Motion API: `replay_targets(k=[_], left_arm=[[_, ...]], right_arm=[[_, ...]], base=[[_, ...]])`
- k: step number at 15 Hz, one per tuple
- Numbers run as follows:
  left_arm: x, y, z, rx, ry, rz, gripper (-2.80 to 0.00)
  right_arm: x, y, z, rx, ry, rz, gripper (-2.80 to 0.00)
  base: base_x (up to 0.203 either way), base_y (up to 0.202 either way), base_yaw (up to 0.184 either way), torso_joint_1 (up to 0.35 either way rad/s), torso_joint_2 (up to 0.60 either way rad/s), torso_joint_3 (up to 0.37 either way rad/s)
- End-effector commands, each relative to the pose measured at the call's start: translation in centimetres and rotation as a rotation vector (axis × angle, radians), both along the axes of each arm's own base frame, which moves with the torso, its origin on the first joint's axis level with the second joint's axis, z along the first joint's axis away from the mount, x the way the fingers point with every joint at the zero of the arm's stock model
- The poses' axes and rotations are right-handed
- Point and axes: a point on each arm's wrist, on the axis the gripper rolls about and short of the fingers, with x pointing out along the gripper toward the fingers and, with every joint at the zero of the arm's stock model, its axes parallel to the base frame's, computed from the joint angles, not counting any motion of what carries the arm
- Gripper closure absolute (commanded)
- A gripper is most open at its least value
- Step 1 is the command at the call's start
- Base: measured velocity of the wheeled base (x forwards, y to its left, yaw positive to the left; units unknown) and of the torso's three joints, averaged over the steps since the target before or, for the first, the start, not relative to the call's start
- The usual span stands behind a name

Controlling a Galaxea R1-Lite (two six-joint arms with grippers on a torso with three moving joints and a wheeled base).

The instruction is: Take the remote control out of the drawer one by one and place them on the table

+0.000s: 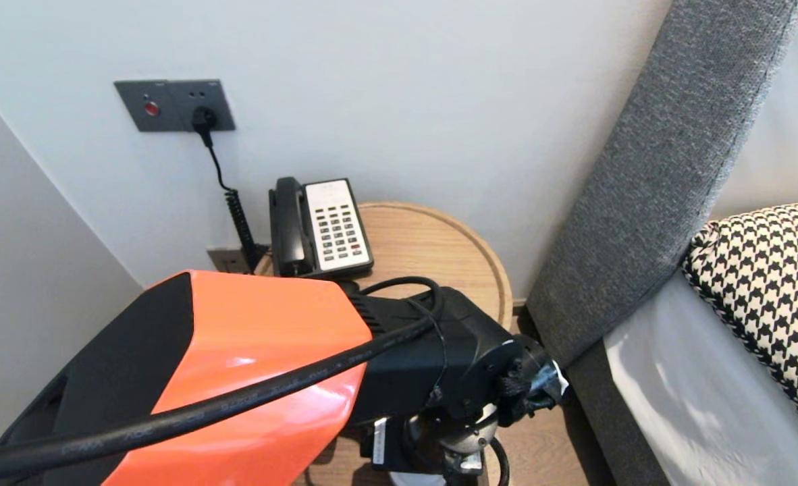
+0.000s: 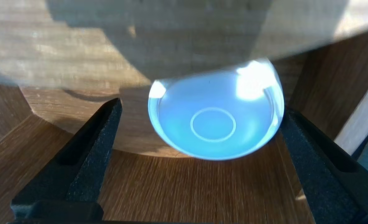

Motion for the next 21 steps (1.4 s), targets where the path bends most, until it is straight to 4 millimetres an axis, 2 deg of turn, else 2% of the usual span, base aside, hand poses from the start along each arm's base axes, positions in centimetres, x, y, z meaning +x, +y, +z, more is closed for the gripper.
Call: replay_targets(k=[1, 15, 16, 21], left_arm=[[0.1, 0.0, -0.3, 0.01, 0.003, 0.008, -2.8], [0.6, -0.3, -1.9, 0.033, 0.023, 0.015, -2.8], [0.6, -0.4, -1.9, 0.029, 0.023, 0.015, 0.0], [0.6, -0.2, -1.4, 0.018, 0.026, 0.01, 0.0]], right_arm=[[0.2, 0.0, -0.7, 0.0, 0.024, 0.0, 0.0], [0.2, 0.0, -0.7, 0.0, 0.024, 0.0, 0.0], [0.2, 0.0, -0.7, 0.0, 0.024, 0.0, 0.0], [0.2, 0.0, -0.7, 0.0, 0.024, 0.0, 0.0]], base=[[0.0, 0.0, 0.0, 0.0, 0.0, 0.0], [0.0, 0.0, 0.0, 0.0, 0.0, 0.0], [0.0, 0.0, 0.0, 0.0, 0.0, 0.0], [0.0, 0.0, 0.0, 0.0, 0.0, 0.0]])
